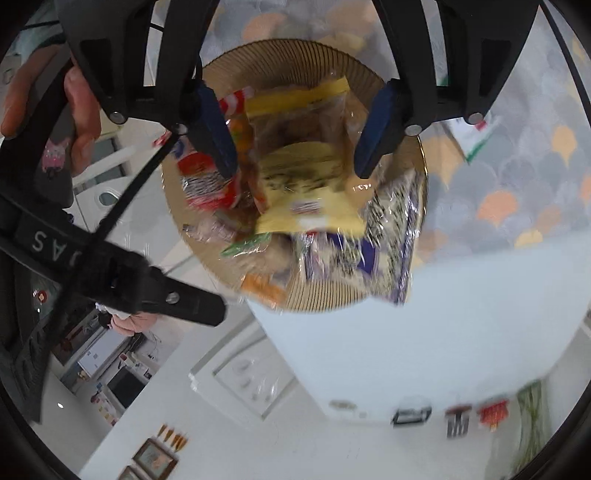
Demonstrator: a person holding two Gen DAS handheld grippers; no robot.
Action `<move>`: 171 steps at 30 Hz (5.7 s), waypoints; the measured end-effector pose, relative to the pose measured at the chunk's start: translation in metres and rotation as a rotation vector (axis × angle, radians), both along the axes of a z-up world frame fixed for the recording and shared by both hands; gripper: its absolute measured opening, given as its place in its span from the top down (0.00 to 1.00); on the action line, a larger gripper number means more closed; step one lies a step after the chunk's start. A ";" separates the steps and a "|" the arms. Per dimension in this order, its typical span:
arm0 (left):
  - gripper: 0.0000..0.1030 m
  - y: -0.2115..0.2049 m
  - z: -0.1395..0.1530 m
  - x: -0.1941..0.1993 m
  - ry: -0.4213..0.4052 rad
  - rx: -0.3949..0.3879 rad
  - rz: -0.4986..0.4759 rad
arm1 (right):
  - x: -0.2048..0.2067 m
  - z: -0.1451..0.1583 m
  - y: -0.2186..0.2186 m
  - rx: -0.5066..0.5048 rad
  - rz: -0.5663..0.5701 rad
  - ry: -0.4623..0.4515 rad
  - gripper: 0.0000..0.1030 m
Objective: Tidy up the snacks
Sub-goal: 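Carry both packs to the amber plate and release them, then grasp the small brown biscuit pack with the left tool while the right tool grasps the white-green pastry pack, then carry both packs over the amber plate and open both tools to drop them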
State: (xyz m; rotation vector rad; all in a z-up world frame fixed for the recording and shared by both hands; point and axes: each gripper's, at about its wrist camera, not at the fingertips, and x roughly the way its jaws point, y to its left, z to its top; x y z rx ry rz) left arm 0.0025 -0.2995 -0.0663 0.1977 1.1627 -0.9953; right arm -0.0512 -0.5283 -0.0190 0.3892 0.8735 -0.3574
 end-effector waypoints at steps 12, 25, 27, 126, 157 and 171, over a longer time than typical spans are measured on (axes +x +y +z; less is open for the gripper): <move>0.38 0.065 0.007 0.004 0.047 -0.019 0.096 | -0.023 -0.008 0.040 0.034 0.057 0.041 0.36; 0.38 0.192 0.032 0.028 -0.015 -0.016 0.351 | -0.029 0.007 0.113 0.025 0.168 0.024 0.36; 0.38 0.207 0.031 0.030 -0.021 -0.007 0.386 | -0.026 0.007 0.124 0.034 0.190 0.024 0.36; 0.66 0.258 -0.033 0.013 -0.040 0.126 0.342 | 0.009 -0.061 0.248 0.166 0.164 0.153 0.52; 0.66 0.019 0.023 -0.020 -0.240 0.029 -0.038 | -0.043 -0.019 0.029 0.208 -0.191 -0.006 0.51; 0.39 0.021 0.022 -0.011 -0.212 0.072 -0.010 | -0.047 -0.012 0.028 0.194 -0.181 -0.003 0.44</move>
